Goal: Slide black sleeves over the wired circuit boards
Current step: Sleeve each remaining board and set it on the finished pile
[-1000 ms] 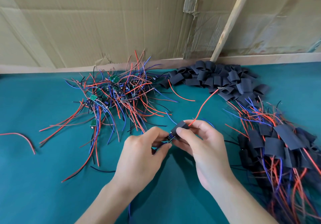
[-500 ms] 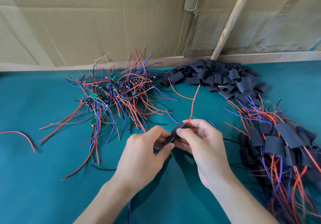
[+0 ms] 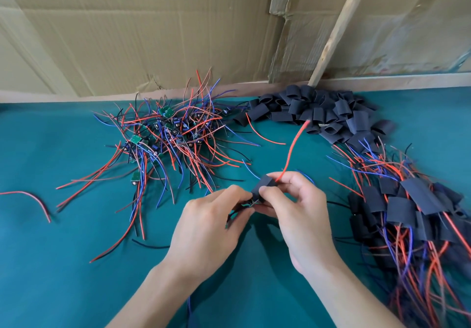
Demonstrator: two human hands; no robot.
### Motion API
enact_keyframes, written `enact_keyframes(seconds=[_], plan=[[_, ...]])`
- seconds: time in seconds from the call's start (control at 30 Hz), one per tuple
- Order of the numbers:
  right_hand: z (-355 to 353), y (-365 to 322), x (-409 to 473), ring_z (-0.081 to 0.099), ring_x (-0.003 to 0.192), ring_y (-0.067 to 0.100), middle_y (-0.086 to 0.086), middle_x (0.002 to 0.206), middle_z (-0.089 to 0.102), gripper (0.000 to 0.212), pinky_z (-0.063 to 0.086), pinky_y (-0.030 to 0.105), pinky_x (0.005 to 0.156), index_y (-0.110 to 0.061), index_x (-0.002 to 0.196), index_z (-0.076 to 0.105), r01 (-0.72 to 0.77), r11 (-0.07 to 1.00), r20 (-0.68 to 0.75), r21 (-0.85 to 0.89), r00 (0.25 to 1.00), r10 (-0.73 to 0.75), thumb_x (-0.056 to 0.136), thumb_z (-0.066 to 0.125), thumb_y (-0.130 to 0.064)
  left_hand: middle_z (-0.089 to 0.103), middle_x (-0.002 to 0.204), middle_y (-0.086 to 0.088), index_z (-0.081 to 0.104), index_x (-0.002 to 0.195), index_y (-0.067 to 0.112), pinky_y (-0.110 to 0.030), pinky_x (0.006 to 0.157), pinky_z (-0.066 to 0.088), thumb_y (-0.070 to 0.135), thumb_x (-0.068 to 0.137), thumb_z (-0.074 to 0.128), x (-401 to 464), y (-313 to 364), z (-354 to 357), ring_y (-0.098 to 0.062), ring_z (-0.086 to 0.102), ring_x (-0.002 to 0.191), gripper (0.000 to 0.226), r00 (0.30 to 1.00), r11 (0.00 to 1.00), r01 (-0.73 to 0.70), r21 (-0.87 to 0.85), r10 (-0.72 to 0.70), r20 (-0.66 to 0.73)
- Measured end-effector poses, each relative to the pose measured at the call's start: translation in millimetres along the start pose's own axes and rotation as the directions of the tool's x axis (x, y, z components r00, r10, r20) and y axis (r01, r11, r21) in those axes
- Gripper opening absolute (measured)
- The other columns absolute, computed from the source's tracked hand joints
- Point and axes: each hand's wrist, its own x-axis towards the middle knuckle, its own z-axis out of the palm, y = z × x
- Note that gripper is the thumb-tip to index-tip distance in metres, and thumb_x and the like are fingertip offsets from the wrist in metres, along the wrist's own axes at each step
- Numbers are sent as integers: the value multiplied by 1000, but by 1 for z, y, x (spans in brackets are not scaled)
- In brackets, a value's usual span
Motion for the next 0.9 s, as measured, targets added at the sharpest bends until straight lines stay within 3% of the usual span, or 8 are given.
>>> enact_keyframes(seconds=[0.13,0.27,0.4,0.5,0.6,0.7,0.83,0.9], plan=[[1,-1,-1,74,81,27,10,86,76,11,63,37,72,-18,83,74,-19,1000,39,-7,999,19,73,72,-15,73,87,20,55,100,35,-32,66,56,34,85,70,1,0,-1,-4,69,74,21,998,997,64,-45,-64,-12],[0,-3,-2,73,81,28,11,86,76,17,62,36,73,-12,85,74,-85,996,102,28,991,82,86,65,3,71,82,20,53,97,34,-29,67,55,34,83,74,2,0,-2,1,65,72,24,998,997,54,-53,-55,-5],[1,-7,-2,70,71,20,7,81,73,25,60,32,68,-8,85,77,-156,985,191,79,972,139,90,58,8,64,70,15,55,88,29,-25,61,51,36,79,77,4,3,-4,-5,59,63,25,999,995,47,-93,-49,-19],[-1,-10,0,70,71,21,8,80,72,30,58,27,65,-11,83,79,-195,970,217,144,963,161,89,58,8,63,71,13,60,87,22,-24,59,51,22,78,76,5,5,-6,-7,60,63,18,999,985,38,-165,-42,-18],[0,-8,0,68,73,24,11,80,71,19,58,27,65,-12,82,80,-226,958,224,177,957,185,77,64,-2,62,72,13,60,89,20,-26,59,51,18,78,71,5,5,-6,-9,60,64,16,998,985,39,-166,-45,-36],[3,-6,-3,71,75,24,12,85,74,24,58,26,66,-9,87,79,-243,953,233,181,952,199,70,62,-10,60,71,12,57,89,25,-35,58,53,21,78,70,3,5,-5,-13,57,61,17,997,996,36,-79,-41,-65],[6,-10,-7,69,74,21,12,84,73,8,57,25,66,-7,92,79,-220,963,219,158,958,183,85,75,-9,57,72,13,54,90,28,-37,55,52,24,80,67,3,5,-6,-15,54,60,17,996,999,-27,-32,24,-89],[5,-14,-7,68,72,20,11,81,71,10,56,24,64,-4,92,78,-193,974,187,119,968,169,94,69,-9,58,76,12,55,95,27,-35,56,52,29,81,64,3,7,-8,-14,55,62,16,994,995,-100,-31,98,-49]])
